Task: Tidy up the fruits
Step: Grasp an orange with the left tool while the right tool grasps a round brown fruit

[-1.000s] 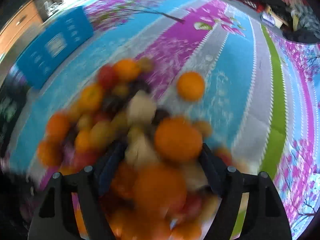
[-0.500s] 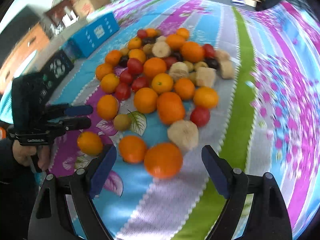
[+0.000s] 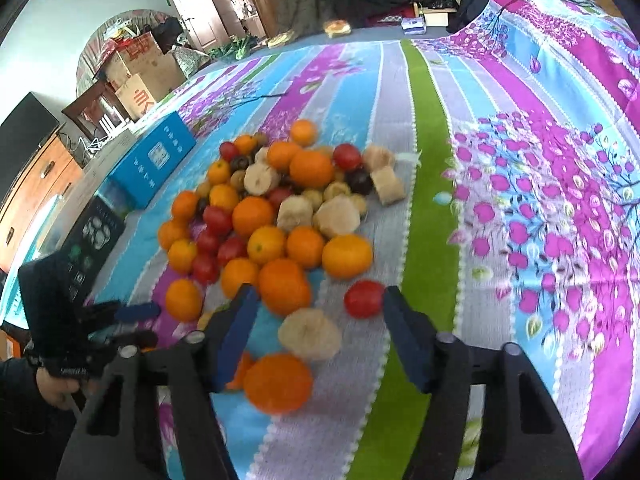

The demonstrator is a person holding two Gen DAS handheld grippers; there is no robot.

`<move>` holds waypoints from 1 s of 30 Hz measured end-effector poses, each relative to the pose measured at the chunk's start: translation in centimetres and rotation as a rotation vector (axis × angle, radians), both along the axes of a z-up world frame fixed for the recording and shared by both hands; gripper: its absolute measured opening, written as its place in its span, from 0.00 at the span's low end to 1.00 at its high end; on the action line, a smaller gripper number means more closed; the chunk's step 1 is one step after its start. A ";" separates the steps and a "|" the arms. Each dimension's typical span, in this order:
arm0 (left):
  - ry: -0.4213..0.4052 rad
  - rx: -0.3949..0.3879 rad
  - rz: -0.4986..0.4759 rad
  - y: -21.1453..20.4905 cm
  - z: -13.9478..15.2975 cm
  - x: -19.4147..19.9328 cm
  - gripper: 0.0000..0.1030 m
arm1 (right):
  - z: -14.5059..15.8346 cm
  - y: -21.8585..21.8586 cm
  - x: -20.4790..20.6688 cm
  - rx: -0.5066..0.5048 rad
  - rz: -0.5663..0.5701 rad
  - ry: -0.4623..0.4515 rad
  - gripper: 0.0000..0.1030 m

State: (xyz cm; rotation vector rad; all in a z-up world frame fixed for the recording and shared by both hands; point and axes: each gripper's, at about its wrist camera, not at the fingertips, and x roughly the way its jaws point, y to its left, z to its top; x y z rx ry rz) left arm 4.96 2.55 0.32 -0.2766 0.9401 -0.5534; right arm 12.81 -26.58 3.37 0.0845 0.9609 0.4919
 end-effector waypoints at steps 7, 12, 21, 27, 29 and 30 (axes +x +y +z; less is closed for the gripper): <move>-0.002 -0.008 -0.010 0.0 0.0 0.0 0.59 | -1.2 0.3 4.3 -0.119 0.051 0.002 0.48; -0.006 -0.011 -0.019 0.0 0.0 0.0 0.62 | -0.2 1.1 5.7 -0.108 0.087 -0.042 0.48; -0.005 -0.017 -0.025 -0.2 0.0 0.1 0.65 | -3.0 3.3 7.7 -0.341 0.139 -0.039 0.46; -0.007 -0.019 -0.028 -0.3 0.0 0.0 0.66 | -1.3 -2.7 7.1 -0.298 -0.022 -0.029 0.47; -0.007 -0.017 -0.028 -0.4 0.0 0.0 0.66 | -0.6 -2.6 6.3 -0.248 -0.001 -0.042 0.47; -0.007 -0.016 -0.028 -0.4 0.0 0.0 0.66 | -0.2 -2.0 5.8 -0.212 0.028 -0.052 0.47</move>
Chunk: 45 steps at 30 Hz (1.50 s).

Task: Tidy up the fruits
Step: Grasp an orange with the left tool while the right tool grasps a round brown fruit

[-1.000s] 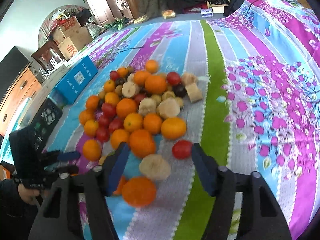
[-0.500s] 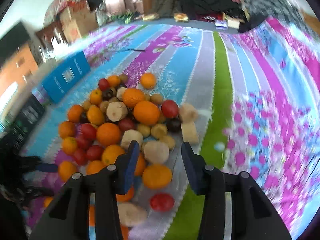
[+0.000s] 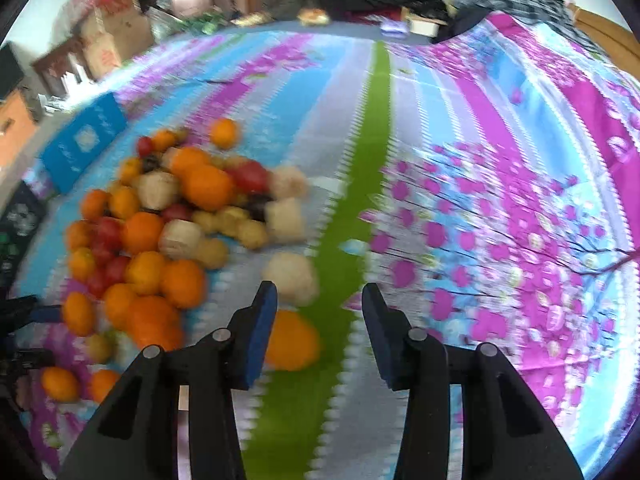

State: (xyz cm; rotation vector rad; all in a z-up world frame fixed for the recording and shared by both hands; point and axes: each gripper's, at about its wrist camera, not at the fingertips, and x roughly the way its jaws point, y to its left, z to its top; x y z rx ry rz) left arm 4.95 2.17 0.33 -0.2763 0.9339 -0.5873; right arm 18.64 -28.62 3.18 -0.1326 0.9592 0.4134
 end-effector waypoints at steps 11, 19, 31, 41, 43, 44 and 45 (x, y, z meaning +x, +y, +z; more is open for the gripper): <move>-0.001 0.000 -0.001 -0.1 0.0 0.0 0.67 | -2.7 6.1 2.9 -0.017 0.048 0.051 0.38; -0.001 -0.002 -0.001 -0.1 0.0 0.0 0.68 | -3.4 7.0 4.5 -0.097 0.052 0.045 0.37; -0.004 0.004 -0.004 -0.1 0.0 -0.1 0.68 | -3.0 7.4 2.7 -0.110 0.080 -0.011 0.26; -0.021 0.068 -0.010 -1.0 0.7 -0.5 0.68 | 2.4 3.4 -5.6 0.110 -0.044 -0.067 0.26; -0.024 0.084 -0.017 -1.4 0.9 -0.8 0.68 | 2.5 2.9 -7.6 0.149 -0.064 -0.052 0.26; -0.027 0.090 -0.018 -1.5 1.1 -0.9 0.68 | 2.3 2.8 -8.3 0.164 -0.071 -0.041 0.26; -0.031 0.098 -0.024 -1.7 1.2 -1.1 0.68 | 2.2 2.6 -8.8 0.170 -0.074 -0.034 0.26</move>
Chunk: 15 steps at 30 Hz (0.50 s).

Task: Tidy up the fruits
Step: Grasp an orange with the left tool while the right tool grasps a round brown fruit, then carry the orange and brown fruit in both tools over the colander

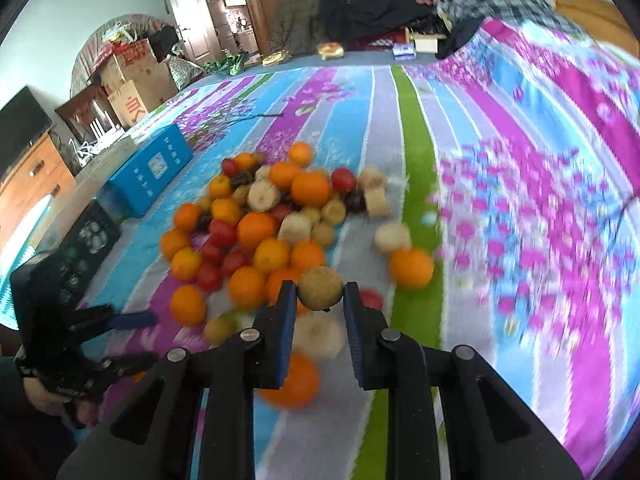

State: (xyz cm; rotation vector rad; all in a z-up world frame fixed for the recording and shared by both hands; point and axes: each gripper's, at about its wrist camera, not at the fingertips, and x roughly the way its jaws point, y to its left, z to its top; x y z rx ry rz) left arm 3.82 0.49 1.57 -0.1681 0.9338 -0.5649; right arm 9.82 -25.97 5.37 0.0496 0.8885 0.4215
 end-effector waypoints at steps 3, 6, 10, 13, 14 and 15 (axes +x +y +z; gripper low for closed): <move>-0.025 0.040 -0.029 -0.9 0.6 -0.8 0.68 | -0.7 -0.4 -1.7 0.032 -0.014 0.028 0.26; -0.036 0.071 -0.053 -1.7 1.1 -1.6 0.67 | -1.2 -1.1 -2.5 0.075 -0.033 0.056 0.26; -0.034 0.110 -0.084 -2.7 0.9 -2.2 0.66 | -1.5 -1.8 -3.4 0.085 -0.040 0.056 0.27; -0.002 0.120 -0.098 -3.0 0.4 -2.7 0.43 | -1.6 -2.1 -3.6 0.096 -0.048 0.059 0.27; 0.004 0.136 -0.103 -3.3 0.2 -2.8 0.43 | -1.5 -2.0 -3.8 0.101 -0.045 0.056 0.27; 0.000 0.154 -0.106 -3.4 0.1 -3.0 0.42 | -1.4 -1.9 -3.8 0.100 -0.042 0.053 0.27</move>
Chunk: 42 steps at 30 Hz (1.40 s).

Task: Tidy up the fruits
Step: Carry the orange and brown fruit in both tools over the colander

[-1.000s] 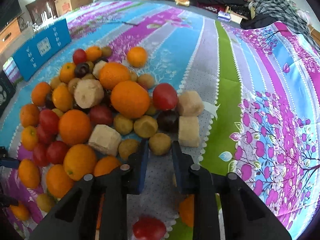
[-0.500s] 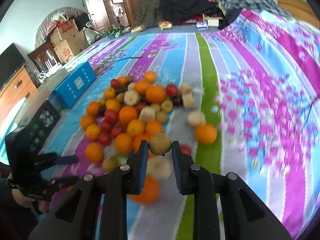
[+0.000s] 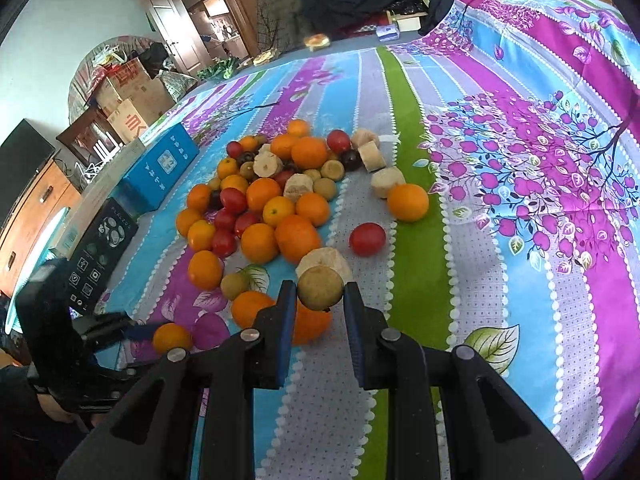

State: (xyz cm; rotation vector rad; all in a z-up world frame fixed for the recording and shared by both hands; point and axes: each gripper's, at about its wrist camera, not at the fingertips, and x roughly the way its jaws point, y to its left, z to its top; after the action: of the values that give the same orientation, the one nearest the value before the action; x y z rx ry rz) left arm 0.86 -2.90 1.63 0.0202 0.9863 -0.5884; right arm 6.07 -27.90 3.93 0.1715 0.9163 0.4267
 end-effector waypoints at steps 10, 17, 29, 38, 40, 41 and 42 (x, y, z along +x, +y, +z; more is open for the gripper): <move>-0.127 -0.027 0.092 2.0 5.2 -0.3 0.35 | 3.0 1.9 -1.3 -0.050 0.015 -0.081 0.26; -0.297 -0.042 0.242 6.6 13.5 -1.6 0.35 | 9.0 5.3 -3.1 -0.097 0.053 -0.230 0.26; -0.466 0.010 0.611 20.6 22.9 -7.7 0.35 | 20.5 18.7 -4.6 -0.033 0.251 -0.414 0.26; -0.503 0.067 0.929 32.7 26.3 -13.8 0.35 | 25.6 33.2 -6.0 0.044 0.451 -0.397 0.26; -0.486 0.070 0.992 35.2 26.3 -14.9 0.35 | 26.1 36.7 -6.3 0.047 0.491 -0.373 0.26; -0.471 0.067 1.017 36.1 26.1 -15.3 0.35 | 26.2 38.4 -6.5 0.044 0.510 -0.362 0.26; -0.449 0.068 1.046 37.3 25.8 -15.7 0.35 | 26.2 39.8 -6.7 0.037 0.528 -0.348 0.26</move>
State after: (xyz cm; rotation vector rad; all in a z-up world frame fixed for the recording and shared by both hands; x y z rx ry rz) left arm -14.84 34.43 27.39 -0.2787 0.4645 0.4050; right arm -0.63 11.90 30.10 -0.1155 0.6010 0.9322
